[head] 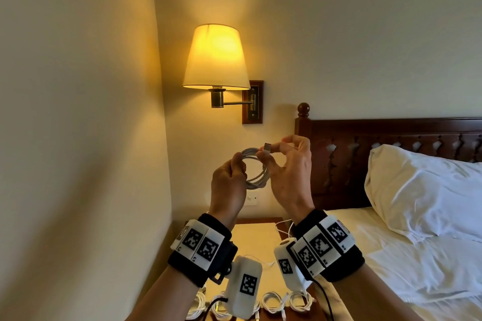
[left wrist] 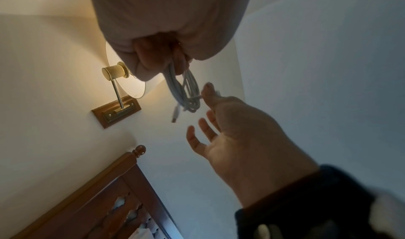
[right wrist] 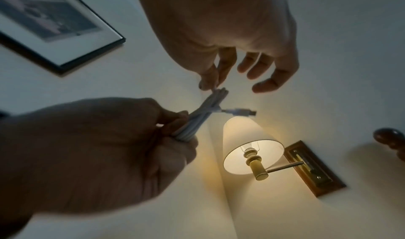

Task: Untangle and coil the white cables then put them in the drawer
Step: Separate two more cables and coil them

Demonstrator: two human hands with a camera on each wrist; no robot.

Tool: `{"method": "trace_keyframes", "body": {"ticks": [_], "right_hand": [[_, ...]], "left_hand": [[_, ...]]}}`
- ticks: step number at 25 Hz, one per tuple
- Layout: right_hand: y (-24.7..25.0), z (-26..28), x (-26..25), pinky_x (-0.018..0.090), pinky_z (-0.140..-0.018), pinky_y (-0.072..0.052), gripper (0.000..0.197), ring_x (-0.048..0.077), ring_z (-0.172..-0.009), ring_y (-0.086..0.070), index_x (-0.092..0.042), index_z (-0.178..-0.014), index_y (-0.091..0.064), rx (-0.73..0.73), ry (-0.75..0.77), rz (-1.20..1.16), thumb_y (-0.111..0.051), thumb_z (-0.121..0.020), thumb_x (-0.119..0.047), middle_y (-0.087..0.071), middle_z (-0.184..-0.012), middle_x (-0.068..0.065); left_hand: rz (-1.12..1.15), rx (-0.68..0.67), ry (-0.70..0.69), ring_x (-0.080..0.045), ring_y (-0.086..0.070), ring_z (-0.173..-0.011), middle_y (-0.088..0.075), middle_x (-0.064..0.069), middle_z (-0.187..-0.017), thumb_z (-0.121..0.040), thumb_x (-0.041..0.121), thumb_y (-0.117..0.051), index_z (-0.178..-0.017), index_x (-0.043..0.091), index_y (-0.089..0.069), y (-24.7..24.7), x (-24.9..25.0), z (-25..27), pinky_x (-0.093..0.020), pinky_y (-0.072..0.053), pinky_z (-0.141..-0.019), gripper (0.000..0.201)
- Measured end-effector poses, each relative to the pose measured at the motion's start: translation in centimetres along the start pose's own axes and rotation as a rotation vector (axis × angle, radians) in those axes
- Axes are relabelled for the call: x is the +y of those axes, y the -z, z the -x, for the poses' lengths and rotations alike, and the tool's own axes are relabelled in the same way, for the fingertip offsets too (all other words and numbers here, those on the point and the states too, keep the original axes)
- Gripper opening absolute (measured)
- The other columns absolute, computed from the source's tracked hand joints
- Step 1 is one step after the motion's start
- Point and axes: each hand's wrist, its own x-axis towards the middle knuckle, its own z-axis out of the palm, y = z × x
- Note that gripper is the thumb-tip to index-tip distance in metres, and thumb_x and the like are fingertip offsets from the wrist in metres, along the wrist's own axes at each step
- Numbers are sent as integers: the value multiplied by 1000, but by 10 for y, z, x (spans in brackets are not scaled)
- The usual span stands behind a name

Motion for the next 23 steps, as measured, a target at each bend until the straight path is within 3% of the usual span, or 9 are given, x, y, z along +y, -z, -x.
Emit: {"method": "trace_keyframes", "body": {"ticks": [4, 7, 10, 14, 17, 20, 23], "right_hand": [[2, 0, 5, 1, -72, -42, 15, 7, -96, -52, -10, -99, -59, 26, -89, -152, -64, -92, -23, -50, -116, 1], [5, 0, 11, 20, -77, -55, 12, 16, -95, -67, -12, -106, -55, -251, -137, -354, -54, -97, -20, -66, -104, 2], [17, 0, 14, 32, -74, -60, 13, 15, -86, -72, -10, -103, -54, -471, -118, -316, -60, -94, -18, -73, -94, 4], [17, 20, 27, 35, -71, -61, 21, 17, -81, -73, -14, -101, -56, -398, -145, -317, -70, -85, -10, -72, -95, 9], [12, 38, 50, 38, -68, -62, 21, 20, -80, -73, -13, -100, -56, -244, -232, -342, -71, -86, -11, -71, -94, 10], [11, 61, 69, 40, -70, -62, 23, 19, -85, -73, -17, -102, -56, -259, -311, -351, -72, -86, -16, -71, -97, 8], [16, 95, 99, 31, -81, -58, 35, 10, -97, -69, -23, -111, -52, -331, -398, -294, -73, -84, -19, -69, -107, -5]], "left_hand": [[-27, -44, -14, -10, -31, -50, -39, 6, -53, -101, 41, -37, -70, 17, -52, 6, -5, 3, -26, -28, -51, 42], [-12, -96, 18, -8, -32, -47, -40, 7, -53, -100, 43, -37, -71, 17, -54, 15, -7, -3, -24, -28, -48, 42], [30, -153, 80, -6, -30, -43, -41, 6, -53, -99, 45, -38, -75, 15, -60, 24, -12, -8, -22, -25, -43, 45], [8, -146, 96, -8, -34, -43, -45, -2, -56, -94, 51, -47, -93, 10, -70, 27, -31, 1, -22, -31, -42, 47], [7, -109, 132, -13, -52, -49, -64, -7, -68, -88, 35, -65, -100, 12, -72, 25, -53, 12, -26, -42, -43, 28], [47, -99, 220, -15, -65, -60, -72, -7, -72, -88, 18, -67, -95, 7, -73, 19, -83, 24, -26, -51, -47, 15], [69, -41, 359, -20, -67, -59, -72, -13, -73, -89, 12, -67, -88, 2, -73, 15, -119, 30, -27, -56, -54, 12]]}}
